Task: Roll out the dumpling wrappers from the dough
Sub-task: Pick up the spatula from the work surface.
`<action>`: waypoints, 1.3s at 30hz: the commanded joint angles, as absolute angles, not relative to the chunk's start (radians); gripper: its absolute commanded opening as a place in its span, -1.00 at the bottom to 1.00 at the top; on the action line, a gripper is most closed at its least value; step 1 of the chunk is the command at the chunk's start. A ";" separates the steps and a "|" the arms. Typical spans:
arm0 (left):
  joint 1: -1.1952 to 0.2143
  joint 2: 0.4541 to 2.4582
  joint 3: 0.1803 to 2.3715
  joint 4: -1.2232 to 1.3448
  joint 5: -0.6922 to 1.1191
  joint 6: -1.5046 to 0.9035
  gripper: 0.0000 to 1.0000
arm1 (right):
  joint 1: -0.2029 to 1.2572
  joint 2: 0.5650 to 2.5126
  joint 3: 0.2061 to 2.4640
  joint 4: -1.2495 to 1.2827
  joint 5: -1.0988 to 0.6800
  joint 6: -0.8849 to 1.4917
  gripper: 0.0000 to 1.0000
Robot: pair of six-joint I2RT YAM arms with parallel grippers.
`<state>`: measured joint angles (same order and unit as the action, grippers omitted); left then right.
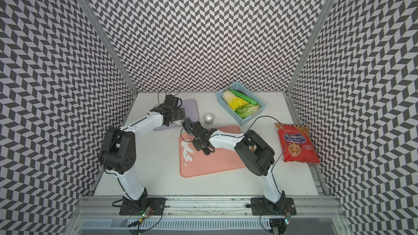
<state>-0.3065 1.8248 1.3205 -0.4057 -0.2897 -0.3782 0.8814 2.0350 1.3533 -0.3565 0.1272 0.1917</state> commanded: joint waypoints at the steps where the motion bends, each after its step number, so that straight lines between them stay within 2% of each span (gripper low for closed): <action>1: -0.296 1.792 1.332 -0.403 -0.281 -0.378 0.90 | 0.882 2.011 1.324 -0.324 0.142 0.189 -0.86; 5: -0.290 1.790 1.331 -0.403 -0.284 -0.377 0.90 | 0.883 1.968 1.296 -0.303 0.141 0.190 -1.00; 20: -0.281 1.767 1.344 -0.411 -0.296 -0.384 0.90 | 0.884 1.825 1.211 -0.254 0.173 0.222 -1.00; 39: -0.255 1.722 1.347 -0.422 -0.336 -0.377 0.86 | 0.883 1.792 1.189 -0.244 0.209 0.255 -1.00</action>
<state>-0.2642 1.7592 1.3209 -0.4133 -0.3195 -0.3786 0.8814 1.8423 1.1919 -0.3096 0.1810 0.2401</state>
